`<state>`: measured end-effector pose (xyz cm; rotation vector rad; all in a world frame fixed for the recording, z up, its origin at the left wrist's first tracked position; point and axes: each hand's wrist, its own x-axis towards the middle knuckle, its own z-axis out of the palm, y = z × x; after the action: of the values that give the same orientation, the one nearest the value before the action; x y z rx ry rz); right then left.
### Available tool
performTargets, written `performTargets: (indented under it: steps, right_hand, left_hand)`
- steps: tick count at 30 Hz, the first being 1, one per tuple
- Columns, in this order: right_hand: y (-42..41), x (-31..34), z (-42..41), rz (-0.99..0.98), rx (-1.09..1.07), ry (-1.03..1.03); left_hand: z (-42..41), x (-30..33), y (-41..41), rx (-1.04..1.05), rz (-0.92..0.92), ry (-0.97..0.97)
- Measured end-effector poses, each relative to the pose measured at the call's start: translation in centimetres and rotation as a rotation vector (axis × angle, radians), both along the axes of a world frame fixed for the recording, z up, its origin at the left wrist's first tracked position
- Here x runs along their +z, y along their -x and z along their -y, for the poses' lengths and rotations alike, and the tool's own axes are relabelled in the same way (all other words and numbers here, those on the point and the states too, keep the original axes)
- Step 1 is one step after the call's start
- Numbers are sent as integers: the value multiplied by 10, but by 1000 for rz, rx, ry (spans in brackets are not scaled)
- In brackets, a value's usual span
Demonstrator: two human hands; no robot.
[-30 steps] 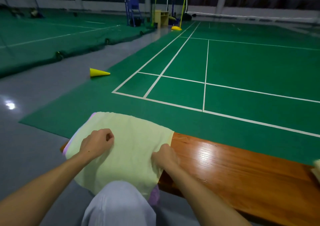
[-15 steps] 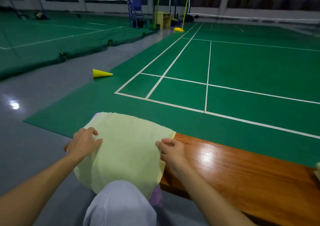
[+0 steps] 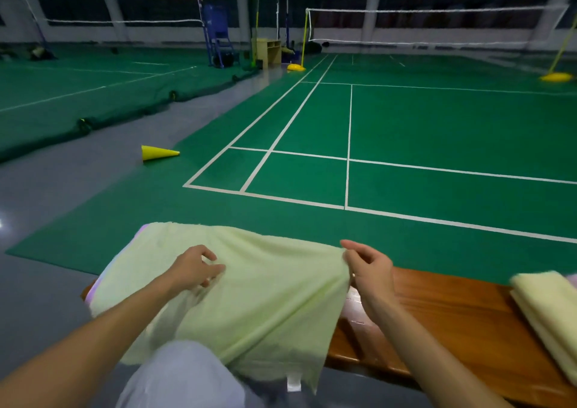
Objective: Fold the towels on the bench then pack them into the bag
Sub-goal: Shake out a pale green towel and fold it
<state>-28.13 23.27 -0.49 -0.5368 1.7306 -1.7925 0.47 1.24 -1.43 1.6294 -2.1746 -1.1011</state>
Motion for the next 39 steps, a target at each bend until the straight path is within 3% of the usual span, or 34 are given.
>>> performTargets:
  steps: [3, 7, 11, 15, 20, 25, 29, 31, 36, 39]
  right_hand:
    - [42, -4, -38, -44, -66, -52]
    - [91, -9, -96, -116, -148, -103]
    - [136, -26, -143, -242, -203, -187]
    - [163, -65, -183, -371, -209, -335]
    - [183, -88, -201, -526, -85, -438]
    - [188, -78, -205, -410, 131, -407]
    - [189, -72, -204, -406, 108, -417]
    - [187, -67, -204, -383, 73, -392]
    - [185, -60, -213, -317, 29, -299]
    - [181, -44, -220, -146, 4, -154]
  left_hand:
    - [-24, 0, 55, -215, 13, -34]
    - [-61, -22, 124, -428, 127, 106]
    - [-94, -54, 178, -475, 207, 339]
    - [-107, -67, 206, -378, 172, 536]
    - [-112, -55, 221, -321, 120, 320]
    - [-104, -47, 226, -406, 203, 180]
    - [-112, -24, 222, -392, -35, -222]
    - [-114, -18, 217, -427, -67, -379]
    - [-112, -9, 204, -423, -228, -356]
    - [-113, 8, 194, -476, -356, -301]
